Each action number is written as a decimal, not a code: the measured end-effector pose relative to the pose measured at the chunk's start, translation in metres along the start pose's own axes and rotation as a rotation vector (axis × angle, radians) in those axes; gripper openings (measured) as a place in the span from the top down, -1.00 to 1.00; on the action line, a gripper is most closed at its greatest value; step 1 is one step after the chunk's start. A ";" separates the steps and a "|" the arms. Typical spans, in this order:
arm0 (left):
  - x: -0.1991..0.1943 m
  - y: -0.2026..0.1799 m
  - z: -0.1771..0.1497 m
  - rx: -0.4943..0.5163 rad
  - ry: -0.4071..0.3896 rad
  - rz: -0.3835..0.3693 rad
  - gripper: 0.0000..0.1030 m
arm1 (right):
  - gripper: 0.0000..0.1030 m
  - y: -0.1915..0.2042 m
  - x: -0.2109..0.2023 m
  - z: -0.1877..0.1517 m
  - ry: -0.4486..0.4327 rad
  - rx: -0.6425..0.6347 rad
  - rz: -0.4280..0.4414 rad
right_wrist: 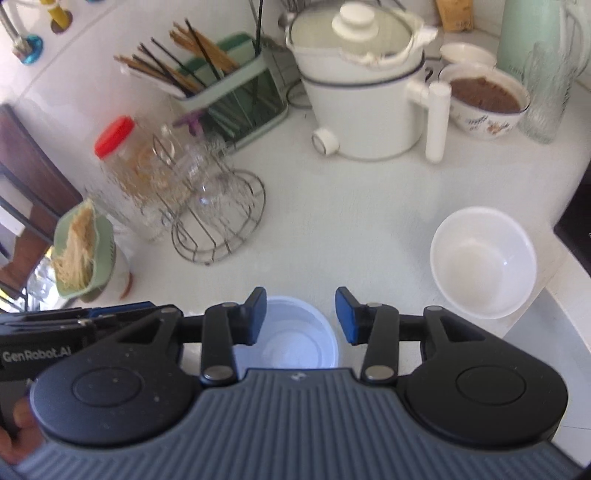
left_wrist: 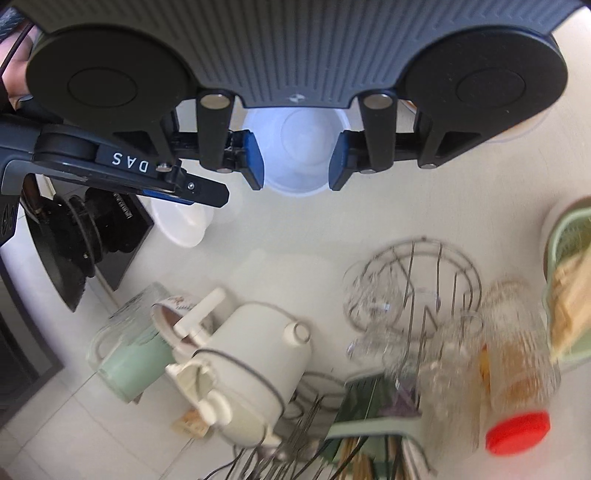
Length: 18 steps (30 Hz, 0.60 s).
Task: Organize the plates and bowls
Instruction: 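Move both tools toward the white ceramic bowl on the counter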
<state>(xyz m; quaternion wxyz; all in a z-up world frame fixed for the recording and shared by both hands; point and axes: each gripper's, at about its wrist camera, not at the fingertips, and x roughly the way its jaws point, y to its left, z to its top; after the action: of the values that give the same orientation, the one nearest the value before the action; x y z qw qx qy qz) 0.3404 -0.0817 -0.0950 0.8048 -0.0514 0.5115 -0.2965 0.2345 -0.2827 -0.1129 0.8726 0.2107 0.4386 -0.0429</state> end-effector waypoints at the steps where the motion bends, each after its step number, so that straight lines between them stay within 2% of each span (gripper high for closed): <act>1: -0.005 -0.003 0.001 0.009 -0.010 0.000 0.15 | 0.14 0.000 -0.006 0.001 -0.016 0.004 0.006; 10: -0.035 -0.017 0.002 0.070 -0.072 0.001 0.15 | 0.14 0.007 -0.046 0.005 -0.156 -0.023 -0.017; 12: -0.037 -0.020 0.001 0.077 -0.071 0.005 0.14 | 0.14 0.009 -0.051 0.004 -0.182 -0.037 -0.050; 18: -0.029 -0.032 0.005 0.101 -0.055 0.001 0.15 | 0.15 0.004 -0.056 0.003 -0.218 -0.046 -0.056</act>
<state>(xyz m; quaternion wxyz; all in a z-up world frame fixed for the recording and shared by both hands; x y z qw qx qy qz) 0.3225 -0.0936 -0.0577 0.8203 -0.0189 0.4735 -0.3202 0.2033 -0.2863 -0.0665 0.9181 0.1727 0.3477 -0.0797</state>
